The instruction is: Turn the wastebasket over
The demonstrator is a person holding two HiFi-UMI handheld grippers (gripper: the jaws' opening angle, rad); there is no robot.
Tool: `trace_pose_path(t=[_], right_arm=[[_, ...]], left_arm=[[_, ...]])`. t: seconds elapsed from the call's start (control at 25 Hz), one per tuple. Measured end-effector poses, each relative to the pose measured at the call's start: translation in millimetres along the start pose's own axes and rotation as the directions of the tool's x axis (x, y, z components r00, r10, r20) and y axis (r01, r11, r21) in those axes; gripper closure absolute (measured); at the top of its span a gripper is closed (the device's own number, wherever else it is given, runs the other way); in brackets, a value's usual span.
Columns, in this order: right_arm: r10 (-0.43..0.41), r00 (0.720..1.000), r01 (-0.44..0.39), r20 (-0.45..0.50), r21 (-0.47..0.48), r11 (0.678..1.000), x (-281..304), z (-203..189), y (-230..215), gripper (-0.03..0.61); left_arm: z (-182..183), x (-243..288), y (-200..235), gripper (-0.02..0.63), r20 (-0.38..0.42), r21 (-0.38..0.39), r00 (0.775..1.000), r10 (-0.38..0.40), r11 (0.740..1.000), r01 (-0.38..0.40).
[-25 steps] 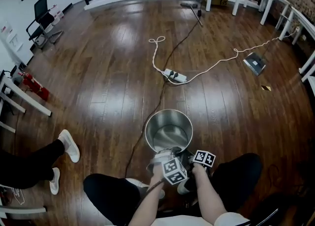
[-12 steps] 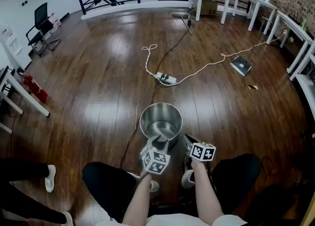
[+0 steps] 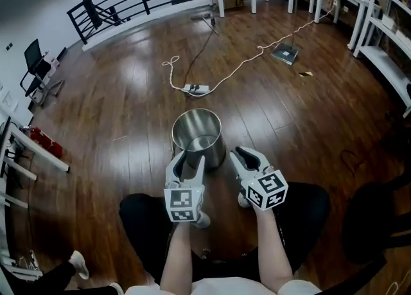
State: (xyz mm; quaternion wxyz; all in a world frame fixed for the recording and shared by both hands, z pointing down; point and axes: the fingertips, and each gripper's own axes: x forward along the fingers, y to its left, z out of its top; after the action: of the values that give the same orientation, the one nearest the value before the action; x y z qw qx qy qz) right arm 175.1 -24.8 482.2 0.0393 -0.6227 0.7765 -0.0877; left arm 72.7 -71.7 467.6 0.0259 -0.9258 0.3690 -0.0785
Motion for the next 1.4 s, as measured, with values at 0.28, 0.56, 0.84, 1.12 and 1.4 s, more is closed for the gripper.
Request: trace_pose_path(t=[0.28, 0.56, 0.84, 1.12, 1.4], right_arm=[[-0.100, 0.993, 0.107, 0.062, -0.122, 0.987, -79.9, 4.2, 97.6, 0.443], [-0.253, 0.960, 0.273, 0.117, -0.218, 0.937, -134.8, 15.1, 168.7, 0.235], [-0.355, 0.929, 0.369, 0.103, -0.226, 0.901, -146.5, 33.0, 188.0, 0.239], [-0.320, 0.944, 0.329, 0.074, -0.238, 0.914, -144.0, 20.7, 199.4, 0.239], [-0.287, 0.956, 0.294, 0.068, -0.265, 0.918, -143.3, 21.1, 208.1, 0.241]], left_arm=[[14.3, -107.0, -14.0, 0.378, 0.088, 0.010, 0.994, -0.057, 0.998, 0.056], [18.7, -203.3, -10.9, 0.266, 0.139, -0.005, 0.987, -0.082, 0.996, 0.084], [29.4, -239.0, 19.3, 0.258, 0.182, -0.047, 0.983, -0.015, 0.999, 0.024], [6.3, -245.4, 35.4, 0.268, 0.145, -0.055, 0.989, 0.004, 0.998, 0.004], [6.2, -244.5, 36.1, 0.278, 0.155, -0.082, 0.988, -0.004, 0.997, 0.016]])
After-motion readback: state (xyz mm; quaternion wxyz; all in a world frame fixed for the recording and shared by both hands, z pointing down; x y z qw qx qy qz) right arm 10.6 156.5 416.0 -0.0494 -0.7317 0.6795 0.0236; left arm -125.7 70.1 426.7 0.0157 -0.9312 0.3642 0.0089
